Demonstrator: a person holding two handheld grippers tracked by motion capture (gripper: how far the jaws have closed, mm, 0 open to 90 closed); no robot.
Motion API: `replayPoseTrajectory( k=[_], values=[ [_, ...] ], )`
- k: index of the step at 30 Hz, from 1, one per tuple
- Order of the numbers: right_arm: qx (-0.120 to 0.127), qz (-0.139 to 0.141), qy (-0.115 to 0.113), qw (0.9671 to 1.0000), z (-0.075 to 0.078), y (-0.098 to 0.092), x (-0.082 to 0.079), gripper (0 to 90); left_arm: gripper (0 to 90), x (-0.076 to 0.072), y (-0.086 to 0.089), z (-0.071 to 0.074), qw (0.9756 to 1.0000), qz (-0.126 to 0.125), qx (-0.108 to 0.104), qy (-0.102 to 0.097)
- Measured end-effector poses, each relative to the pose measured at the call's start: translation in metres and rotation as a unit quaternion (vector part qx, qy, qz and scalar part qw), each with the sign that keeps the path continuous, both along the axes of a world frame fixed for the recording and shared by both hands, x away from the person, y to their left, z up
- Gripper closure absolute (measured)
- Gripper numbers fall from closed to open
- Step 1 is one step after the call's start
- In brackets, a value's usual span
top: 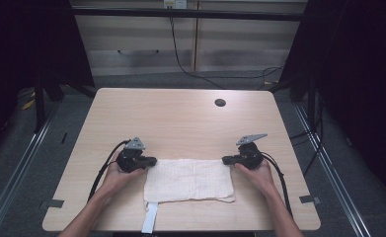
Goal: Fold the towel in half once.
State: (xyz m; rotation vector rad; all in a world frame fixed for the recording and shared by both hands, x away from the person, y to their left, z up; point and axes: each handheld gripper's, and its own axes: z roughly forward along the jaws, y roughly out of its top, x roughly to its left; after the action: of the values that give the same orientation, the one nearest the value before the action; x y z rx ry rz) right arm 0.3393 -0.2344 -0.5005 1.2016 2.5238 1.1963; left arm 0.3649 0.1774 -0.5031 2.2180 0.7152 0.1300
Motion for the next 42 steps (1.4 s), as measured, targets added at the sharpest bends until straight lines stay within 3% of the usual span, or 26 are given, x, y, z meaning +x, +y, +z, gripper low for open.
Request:
replayPoseTrajectory(
  k=[9,20,26,30,42],
  values=[
    [0.039,0.003,-0.035,0.9986,0.017,-0.001,-0.006,88.0,85.9,0.000,0.000,0.001,1.0000,0.006,0.005,-0.002],
    [0.056,0.017,-0.056,0.9967,0.035,0.006,-0.010,88.0,86.3,0.002,0.005,0.001,0.9996,0.029,0.005,0.002],
    [0.059,0.045,-0.066,0.9950,0.045,0.015,-0.025,88.0,86.3,0.002,0.006,0.000,0.9995,0.030,0.001,0.005],
    [0.069,0.060,-0.065,0.9937,0.048,0.019,-0.035,88.0,86.3,0.002,0.006,0.000,0.9995,0.032,0.000,0.005],
    [0.043,0.105,-0.036,0.9929,0.030,0.038,-0.068,87.8,86.2,0.000,0.007,-0.001,0.9994,0.036,-0.001,-0.001]
  ],
)
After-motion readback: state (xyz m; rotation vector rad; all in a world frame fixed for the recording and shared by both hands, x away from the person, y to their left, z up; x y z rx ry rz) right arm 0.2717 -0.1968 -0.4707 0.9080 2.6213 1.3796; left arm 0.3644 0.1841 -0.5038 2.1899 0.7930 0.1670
